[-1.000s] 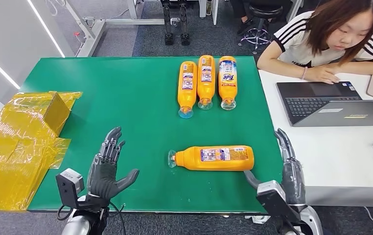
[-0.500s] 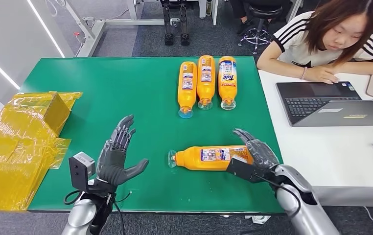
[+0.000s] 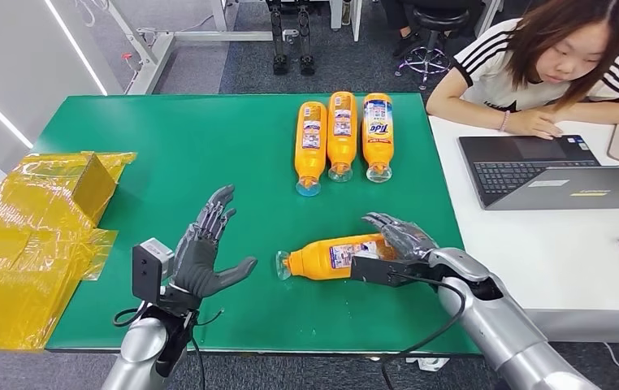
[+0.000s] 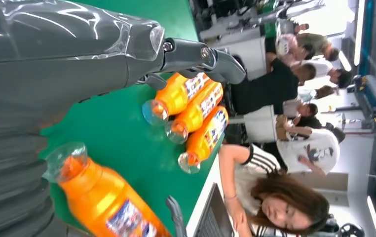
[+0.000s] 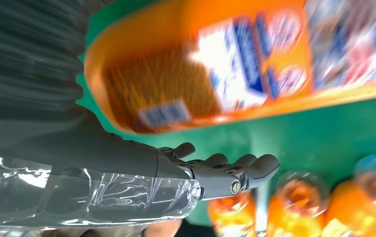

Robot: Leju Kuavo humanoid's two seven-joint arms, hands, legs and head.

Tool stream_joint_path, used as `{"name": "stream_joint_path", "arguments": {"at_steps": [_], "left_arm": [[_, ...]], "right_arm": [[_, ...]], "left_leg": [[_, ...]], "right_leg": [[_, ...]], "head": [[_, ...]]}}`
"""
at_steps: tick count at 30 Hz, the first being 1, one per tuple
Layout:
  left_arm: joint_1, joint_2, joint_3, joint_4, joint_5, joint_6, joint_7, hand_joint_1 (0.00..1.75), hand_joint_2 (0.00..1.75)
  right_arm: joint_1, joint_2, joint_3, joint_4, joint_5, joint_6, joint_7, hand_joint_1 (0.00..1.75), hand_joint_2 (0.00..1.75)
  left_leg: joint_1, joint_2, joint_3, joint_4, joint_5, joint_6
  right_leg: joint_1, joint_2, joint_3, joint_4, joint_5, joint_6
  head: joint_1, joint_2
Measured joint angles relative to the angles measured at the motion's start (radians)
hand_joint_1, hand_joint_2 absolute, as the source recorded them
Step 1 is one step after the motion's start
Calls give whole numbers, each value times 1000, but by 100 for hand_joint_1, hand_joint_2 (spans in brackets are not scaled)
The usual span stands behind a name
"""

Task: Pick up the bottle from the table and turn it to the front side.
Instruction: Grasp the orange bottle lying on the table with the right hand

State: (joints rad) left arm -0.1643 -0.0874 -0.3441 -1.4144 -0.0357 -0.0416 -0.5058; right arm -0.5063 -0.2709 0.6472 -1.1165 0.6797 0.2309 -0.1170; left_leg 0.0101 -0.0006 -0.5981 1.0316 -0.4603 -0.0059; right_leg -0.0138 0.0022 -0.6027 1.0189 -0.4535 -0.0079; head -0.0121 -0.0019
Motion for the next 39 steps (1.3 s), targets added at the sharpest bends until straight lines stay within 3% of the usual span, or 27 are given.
{"name": "stream_joint_path", "arguments": {"at_steps": [7,8,11,12,15,16,19,20,26,33,36,39], "left_arm": [[-19,0,0,39,73,-83,20,0,175],[-21,0,0,44,87,-95,25,0,175],[-37,0,1,65,143,-144,43,0,175],[-45,0,1,74,156,-153,47,0,175],[-66,-2,1,91,170,-161,55,0,175],[-70,-4,1,95,172,-161,56,0,175],[-73,-7,1,103,172,-162,59,0,175],[-73,-8,1,106,172,-162,62,0,175],[-75,-14,1,114,169,-163,68,0,175],[-76,-15,1,115,166,-160,68,0,175],[-65,-13,2,115,158,-159,65,0,175],[-52,-9,2,115,144,-150,47,0,175]], "right_arm": [[-41,0,56,40,-62,61,-24,0,175],[-45,0,61,44,-67,71,-24,28,175],[-71,0,82,64,-82,117,-15,135,175],[-83,0,93,74,-86,131,-11,138,175],[-118,-1,124,109,-97,151,-4,83,175],[-127,-2,134,120,-99,152,-3,91,175],[-142,-13,161,138,-95,153,6,169,175],[-146,-21,171,139,-92,156,15,175,175],[-154,-93,222,104,-92,196,63,175,175],[-137,-140,237,71,-134,178,72,175,175],[-97,-170,221,36,-196,112,36,175,175],[-4,-188,150,-29,-327,61,-93,175,175]], "left_leg": [[0,0,0,0,0,0],[0,0,0,0,0,0],[0,0,0,0,0,0],[0,0,1,0,0,0],[0,0,1,0,0,0],[0,0,1,0,0,1],[0,0,2,0,1,1],[0,0,2,1,1,1],[0,-3,5,1,0,1],[0,-3,7,2,1,2],[0,-5,7,2,1,2],[0,-6,6,2,1,2]], "right_leg": [[0,0,0,0,0,0],[0,0,0,0,0,0],[0,0,0,0,0,0],[0,0,0,0,0,0],[0,0,1,0,0,0],[0,0,1,0,0,0],[0,0,2,0,0,0],[0,0,2,0,0,0],[0,-3,6,-2,-1,1],[0,-3,9,-2,0,3],[0,-5,10,-2,0,3],[0,-6,10,-2,0,3]], "head": [[0,0],[0,0],[0,0],[0,0],[0,0],[0,0],[0,0],[0,0],[0,0],[0,0],[0,0],[0,0]]}}
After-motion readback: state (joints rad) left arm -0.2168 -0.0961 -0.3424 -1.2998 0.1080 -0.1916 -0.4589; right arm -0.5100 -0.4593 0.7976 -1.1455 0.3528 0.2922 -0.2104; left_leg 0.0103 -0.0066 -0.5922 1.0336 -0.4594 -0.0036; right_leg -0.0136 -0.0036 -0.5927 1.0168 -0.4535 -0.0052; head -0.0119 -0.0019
